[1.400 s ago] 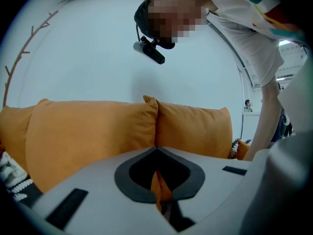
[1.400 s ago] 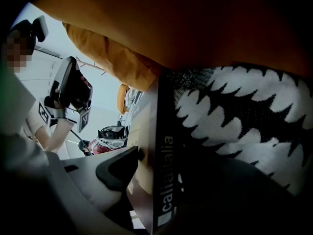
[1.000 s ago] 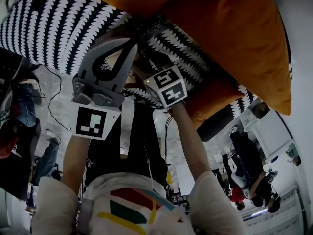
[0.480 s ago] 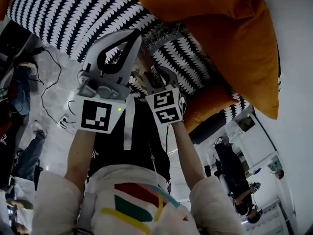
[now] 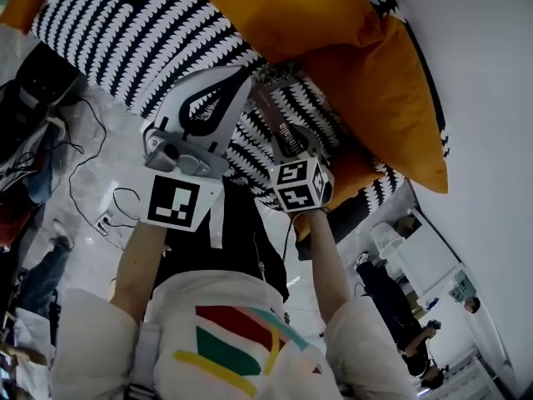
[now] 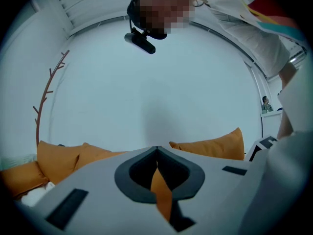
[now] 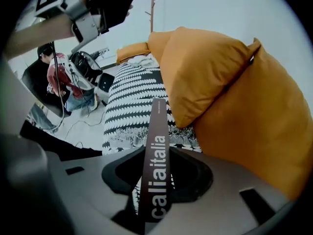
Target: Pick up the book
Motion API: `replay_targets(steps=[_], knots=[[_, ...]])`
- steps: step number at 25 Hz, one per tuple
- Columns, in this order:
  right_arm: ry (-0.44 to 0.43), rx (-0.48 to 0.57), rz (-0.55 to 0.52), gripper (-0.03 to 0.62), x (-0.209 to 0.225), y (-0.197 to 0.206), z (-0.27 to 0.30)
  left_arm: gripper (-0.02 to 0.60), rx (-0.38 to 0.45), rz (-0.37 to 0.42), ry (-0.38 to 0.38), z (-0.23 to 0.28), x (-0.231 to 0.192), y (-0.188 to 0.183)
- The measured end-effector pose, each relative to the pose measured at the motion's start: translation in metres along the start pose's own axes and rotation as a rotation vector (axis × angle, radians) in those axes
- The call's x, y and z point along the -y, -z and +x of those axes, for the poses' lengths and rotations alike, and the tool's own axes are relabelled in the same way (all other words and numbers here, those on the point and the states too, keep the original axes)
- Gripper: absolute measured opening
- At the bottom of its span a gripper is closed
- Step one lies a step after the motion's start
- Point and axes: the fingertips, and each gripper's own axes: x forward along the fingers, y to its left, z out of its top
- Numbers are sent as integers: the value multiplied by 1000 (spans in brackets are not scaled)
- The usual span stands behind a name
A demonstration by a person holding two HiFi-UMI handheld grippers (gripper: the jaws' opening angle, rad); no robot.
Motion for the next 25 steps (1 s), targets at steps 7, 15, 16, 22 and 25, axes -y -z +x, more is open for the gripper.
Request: replay_targets(steps=[7, 15, 16, 22, 25], knots=[[80, 268, 207, 158, 26, -78, -111, 8, -9, -8, -37, -19, -14, -56], [363, 654, 319, 158, 87, -111, -295, 8, 87, 18, -12, -6, 33, -152], [403, 711, 336, 158, 95, -113, -318, 8, 122, 33, 8, 1, 39, -169], [611, 911, 347, 158, 110, -93, -435, 8, 270, 117, 149, 15, 102, -256], [699, 1000, 362, 158, 108, -76, -477, 8, 337, 136, 202, 13, 123, -282]])
